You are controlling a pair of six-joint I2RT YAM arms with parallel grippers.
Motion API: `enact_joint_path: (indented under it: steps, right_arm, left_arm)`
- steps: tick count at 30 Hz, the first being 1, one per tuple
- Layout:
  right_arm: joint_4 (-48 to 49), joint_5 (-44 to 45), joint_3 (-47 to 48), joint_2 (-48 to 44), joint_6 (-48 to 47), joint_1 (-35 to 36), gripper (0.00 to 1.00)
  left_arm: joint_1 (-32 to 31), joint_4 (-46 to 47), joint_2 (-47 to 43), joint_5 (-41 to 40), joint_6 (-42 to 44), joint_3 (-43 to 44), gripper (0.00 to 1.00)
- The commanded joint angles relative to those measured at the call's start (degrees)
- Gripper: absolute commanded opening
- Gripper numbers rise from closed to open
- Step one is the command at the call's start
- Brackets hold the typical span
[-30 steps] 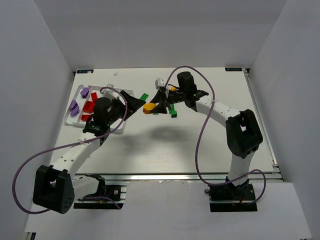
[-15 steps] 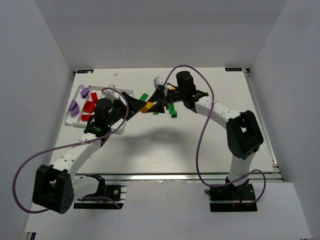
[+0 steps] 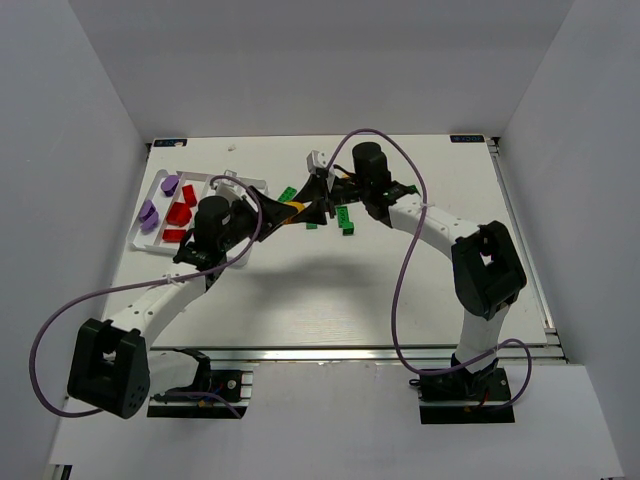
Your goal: Sort the legos into containers by color
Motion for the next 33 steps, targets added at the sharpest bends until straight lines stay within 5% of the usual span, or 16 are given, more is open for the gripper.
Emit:
enact_joint_path:
  steps: [1,5,9,14,17,26,28,33]
  right_arm:
    - [2.99,-1.22,-0.55,-2.39,1.10,0.37,0.03]
    - [2.73,-0.87,-0.90,-2.39,1.10,0.46,0.18]
    - [1.94,-0.17,-1.34,-2.48,0.31,0.37,0.45]
    - [-2.98,4.04,-0.64,-2.66,-4.51,0.20,0.89]
    - [-6.67,9.31,-0.11,-2.75,-6.80,-0.85,0.89]
    - [-14.05,12.23,-6.17,-6.70,-12.08,-6.30,0.86]
    - [-16.76,10.82,-6.18,-7.22,-13.04,-7.36,0.75]
    - [-20.48,9.24,-5.92,-7.49,-13.67,-8.59,0.26]
  left_arm:
    - [-0.27,1.69,-0.02,0.29,0.12,0.47,0.67]
    - [-0.27,2.49,0.86,0.81,0.56,1.43,0.39]
    - [-0.27,1.70,1.12,0.64,1.26,2.40,0.14]
    - [-0.09,-5.76,1.03,-2.96,6.09,6.34,0.10]
    - [0.96,-16.82,1.65,-9.17,11.45,10.12,0.01]
    - [11.41,-35.82,12.95,-23.08,22.44,23.66,0.00]
    - [11.77,-38.37,17.10,-26.60,24.20,29.28,0.00]
    - [11.86,-41.01,31.25,-29.42,26.22,41.49,0.00]
